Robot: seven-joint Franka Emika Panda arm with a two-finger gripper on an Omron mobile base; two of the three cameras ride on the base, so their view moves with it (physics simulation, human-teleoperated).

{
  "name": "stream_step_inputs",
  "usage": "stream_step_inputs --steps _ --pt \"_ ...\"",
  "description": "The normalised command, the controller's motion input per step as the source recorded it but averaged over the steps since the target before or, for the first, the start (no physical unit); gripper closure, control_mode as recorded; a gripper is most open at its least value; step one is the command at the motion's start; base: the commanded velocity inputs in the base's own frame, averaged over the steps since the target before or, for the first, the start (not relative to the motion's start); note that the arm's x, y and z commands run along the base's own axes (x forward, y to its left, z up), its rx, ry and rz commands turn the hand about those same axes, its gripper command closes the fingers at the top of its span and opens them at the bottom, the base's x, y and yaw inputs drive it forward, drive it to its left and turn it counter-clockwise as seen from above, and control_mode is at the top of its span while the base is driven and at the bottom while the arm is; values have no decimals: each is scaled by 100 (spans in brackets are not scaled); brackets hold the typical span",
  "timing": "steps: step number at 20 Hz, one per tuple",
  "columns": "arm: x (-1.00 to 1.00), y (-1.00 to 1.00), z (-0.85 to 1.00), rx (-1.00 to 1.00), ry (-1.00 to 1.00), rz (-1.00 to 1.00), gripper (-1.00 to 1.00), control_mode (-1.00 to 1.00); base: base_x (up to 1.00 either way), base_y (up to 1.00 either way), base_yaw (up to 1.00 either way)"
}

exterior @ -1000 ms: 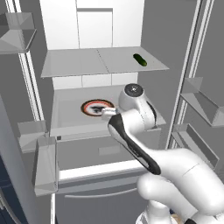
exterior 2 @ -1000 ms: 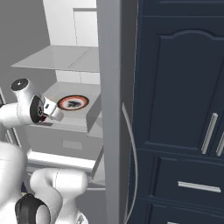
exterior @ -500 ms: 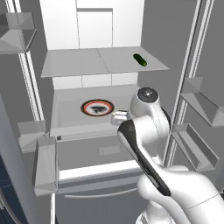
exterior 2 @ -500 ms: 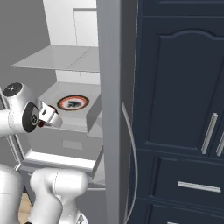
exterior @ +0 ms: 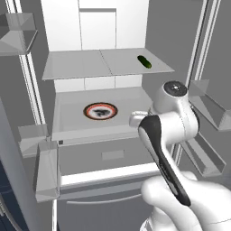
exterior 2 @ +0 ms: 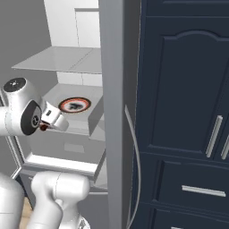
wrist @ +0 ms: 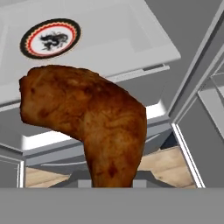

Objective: Retrieve the chicken drumstick from the fridge and place it on the cutting board.

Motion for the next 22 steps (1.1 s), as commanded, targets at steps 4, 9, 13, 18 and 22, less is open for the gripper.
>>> stream_step_inputs --steps 4,9,13,18,22 --pt "-22 -59 0 0 0 -2 100 -100 0 0 0" --pt "-24 -40 0 1 0 0 100 -100 0 0 0" --pt "-8 -11 -2 0 0 -1 100 -100 0 0 0" --pt "0 0 0 0 0 0 100 -100 0 0 0" --pt "-13 0 -3 0 3 0 100 -100 0 0 0"
